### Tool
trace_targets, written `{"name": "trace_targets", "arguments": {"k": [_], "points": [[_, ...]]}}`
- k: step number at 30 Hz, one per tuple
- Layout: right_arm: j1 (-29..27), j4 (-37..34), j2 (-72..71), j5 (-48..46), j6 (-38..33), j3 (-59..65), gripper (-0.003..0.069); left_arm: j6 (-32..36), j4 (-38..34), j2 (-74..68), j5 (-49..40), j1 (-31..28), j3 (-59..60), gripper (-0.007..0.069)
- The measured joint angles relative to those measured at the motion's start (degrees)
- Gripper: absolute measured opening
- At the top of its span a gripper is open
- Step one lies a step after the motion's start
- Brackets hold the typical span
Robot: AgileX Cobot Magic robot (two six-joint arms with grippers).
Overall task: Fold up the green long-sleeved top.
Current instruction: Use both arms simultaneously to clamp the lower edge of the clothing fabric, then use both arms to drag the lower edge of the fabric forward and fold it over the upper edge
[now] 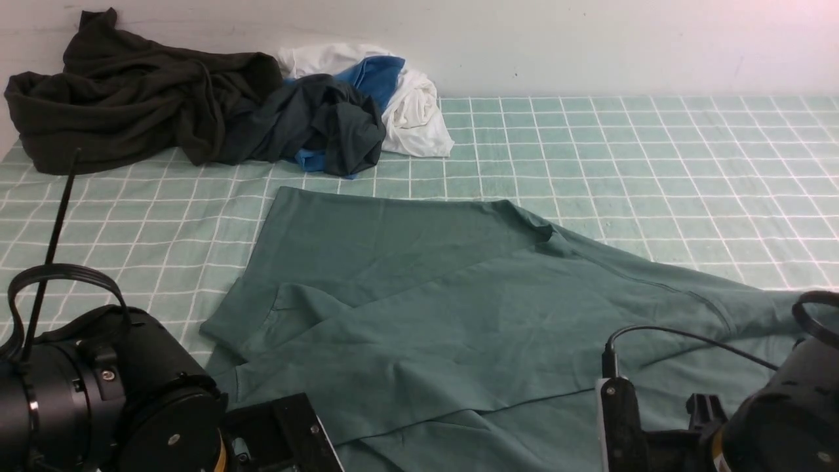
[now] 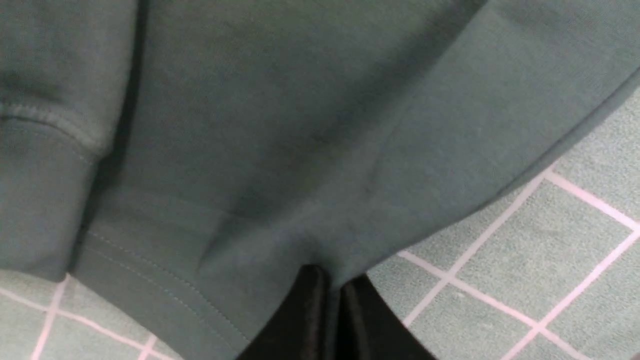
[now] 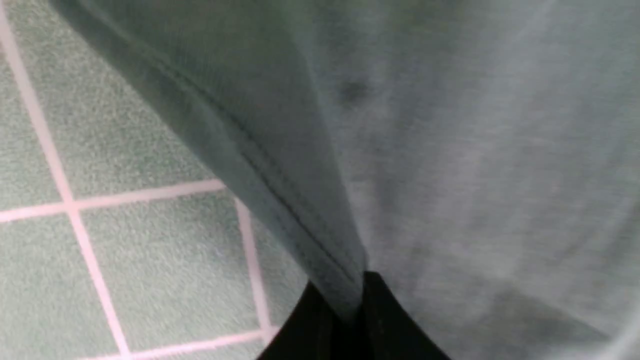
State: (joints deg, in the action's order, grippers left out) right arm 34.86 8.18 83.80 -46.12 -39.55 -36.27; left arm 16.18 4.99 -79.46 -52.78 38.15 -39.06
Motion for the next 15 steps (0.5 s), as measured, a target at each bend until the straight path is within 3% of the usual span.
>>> {"name": "trace_targets", "arguments": {"k": [6,15], "points": [[-2.99,4.35,-1.48,-4.86,0.11,-9.43,0.0017,-1.96,0.42,-0.14,-1.38,-8.86,-6.78,0.0007],[-16.79,1.23,9.17,0.19,-6.96,-32.69,0.0018,10.41,-0.41,-12.82,-1.38,-21.67,-34.09,0.0011]]}}
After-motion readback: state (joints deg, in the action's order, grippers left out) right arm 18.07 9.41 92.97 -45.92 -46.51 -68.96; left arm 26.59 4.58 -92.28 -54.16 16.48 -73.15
